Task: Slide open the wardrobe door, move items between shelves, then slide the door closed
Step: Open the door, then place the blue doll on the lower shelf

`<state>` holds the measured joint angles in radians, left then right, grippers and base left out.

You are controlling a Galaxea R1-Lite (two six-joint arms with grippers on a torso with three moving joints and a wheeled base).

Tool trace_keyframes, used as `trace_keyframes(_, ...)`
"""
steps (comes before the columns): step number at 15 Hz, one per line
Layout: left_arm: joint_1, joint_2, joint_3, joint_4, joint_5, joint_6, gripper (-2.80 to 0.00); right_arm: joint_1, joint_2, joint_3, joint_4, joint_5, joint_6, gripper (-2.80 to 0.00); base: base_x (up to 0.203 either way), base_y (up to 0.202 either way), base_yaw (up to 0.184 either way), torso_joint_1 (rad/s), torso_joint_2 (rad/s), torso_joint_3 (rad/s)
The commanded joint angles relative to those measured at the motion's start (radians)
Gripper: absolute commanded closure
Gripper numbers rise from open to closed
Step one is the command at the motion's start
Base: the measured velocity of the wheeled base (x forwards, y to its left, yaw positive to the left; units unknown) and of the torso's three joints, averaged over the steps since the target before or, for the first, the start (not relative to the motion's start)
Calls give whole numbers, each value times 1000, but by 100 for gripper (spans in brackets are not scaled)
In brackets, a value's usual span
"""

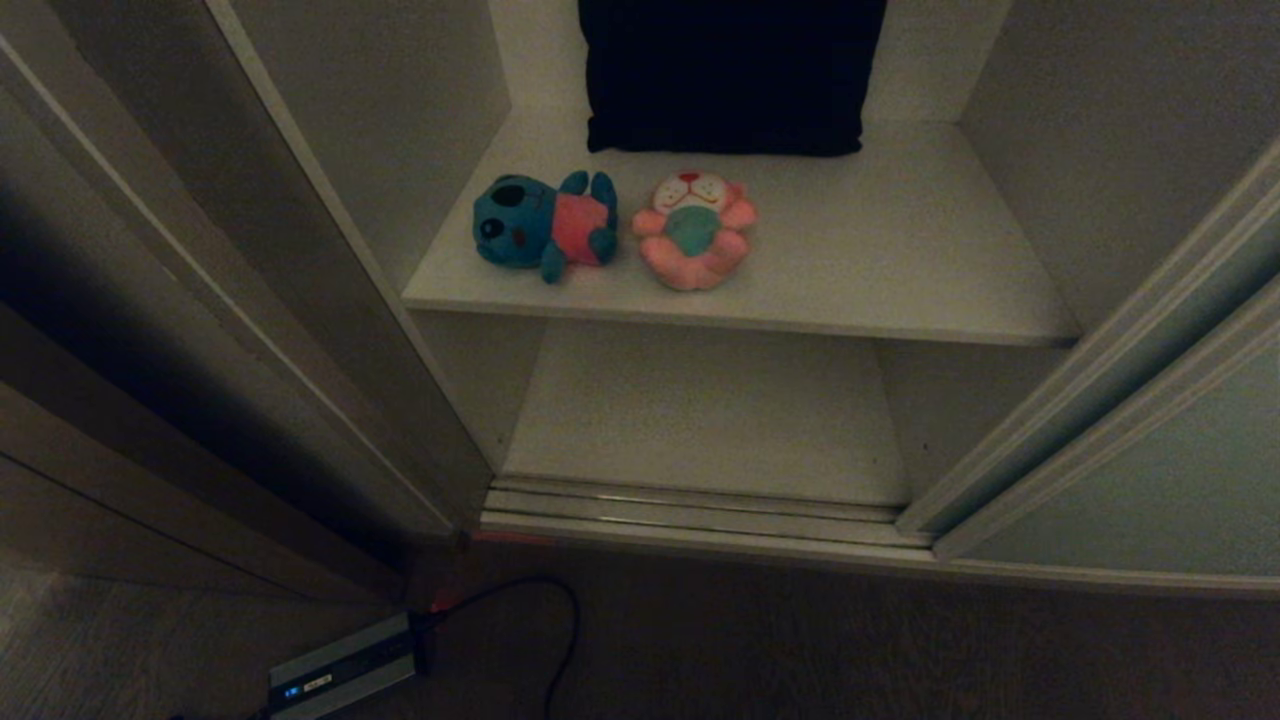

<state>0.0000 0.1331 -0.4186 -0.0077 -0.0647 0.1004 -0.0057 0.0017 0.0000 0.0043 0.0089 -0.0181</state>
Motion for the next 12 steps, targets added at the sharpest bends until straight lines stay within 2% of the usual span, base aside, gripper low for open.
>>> trace_keyframes(1,0,242,-209,8,-56,-3,0,0,1,4,0,0,0,0,0,0,0,0,0,0)
trace_keyframes(5,-3,584,-517,107,-212,-11,0,0,0,4,0,0,0,0,0,0,0,0,0,0)
trace_keyframes(7,-10,753,-647,169,-266,-12,0,0,0,5,0,0,0,0,0,0,0,0,0,0)
trace_keyframes(9,-28,905,-810,234,-297,-14,0,0,0,3,0,0,0,0,0,0,0,0,0,0)
trace_keyframes(12,-116,1097,-1007,304,-313,-44,0,0,1,4,0,0,0,0,0,0,0,0,0,0)
